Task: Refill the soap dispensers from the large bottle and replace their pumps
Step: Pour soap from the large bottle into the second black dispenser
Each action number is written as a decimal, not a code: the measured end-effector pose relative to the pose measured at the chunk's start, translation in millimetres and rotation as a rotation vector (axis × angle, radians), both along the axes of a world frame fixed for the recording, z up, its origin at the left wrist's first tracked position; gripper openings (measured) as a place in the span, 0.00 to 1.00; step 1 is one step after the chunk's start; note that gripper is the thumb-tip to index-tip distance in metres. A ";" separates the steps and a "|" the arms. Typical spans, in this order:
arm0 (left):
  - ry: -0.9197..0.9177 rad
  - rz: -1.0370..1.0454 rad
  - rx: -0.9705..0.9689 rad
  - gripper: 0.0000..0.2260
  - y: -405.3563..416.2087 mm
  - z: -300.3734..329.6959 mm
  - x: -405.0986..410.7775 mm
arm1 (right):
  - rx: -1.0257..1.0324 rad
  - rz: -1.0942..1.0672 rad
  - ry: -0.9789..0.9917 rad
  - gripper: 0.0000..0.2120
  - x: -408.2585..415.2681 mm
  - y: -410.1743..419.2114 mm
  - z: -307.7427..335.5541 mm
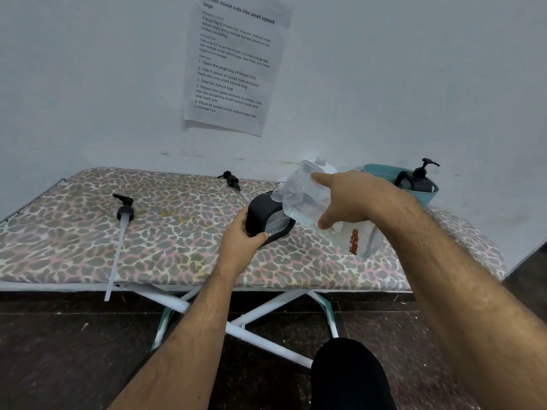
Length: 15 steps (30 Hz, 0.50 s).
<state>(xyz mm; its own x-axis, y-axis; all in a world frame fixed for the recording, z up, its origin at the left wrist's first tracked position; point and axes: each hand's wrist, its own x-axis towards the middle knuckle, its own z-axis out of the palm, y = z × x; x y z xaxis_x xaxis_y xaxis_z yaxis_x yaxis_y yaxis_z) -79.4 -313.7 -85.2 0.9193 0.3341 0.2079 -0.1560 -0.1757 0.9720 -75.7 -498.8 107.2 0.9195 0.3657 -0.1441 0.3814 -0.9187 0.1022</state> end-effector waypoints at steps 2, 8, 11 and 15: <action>-0.001 -0.003 -0.002 0.28 0.2 -0.6 0.5 | -0.001 -0.002 -0.001 0.47 0.2 0.3 -0.1; 0.003 -0.002 0.006 0.28 0.3 -0.9 0.3 | -0.007 -0.004 -0.002 0.47 0.4 0.3 0.0; 0.009 0.003 0.009 0.29 -0.1 0.6 -0.5 | -0.009 -0.008 0.000 0.48 1.2 0.4 0.4; 0.009 0.004 0.012 0.29 -0.2 0.8 -1.0 | -0.007 -0.005 0.000 0.47 0.9 0.5 0.3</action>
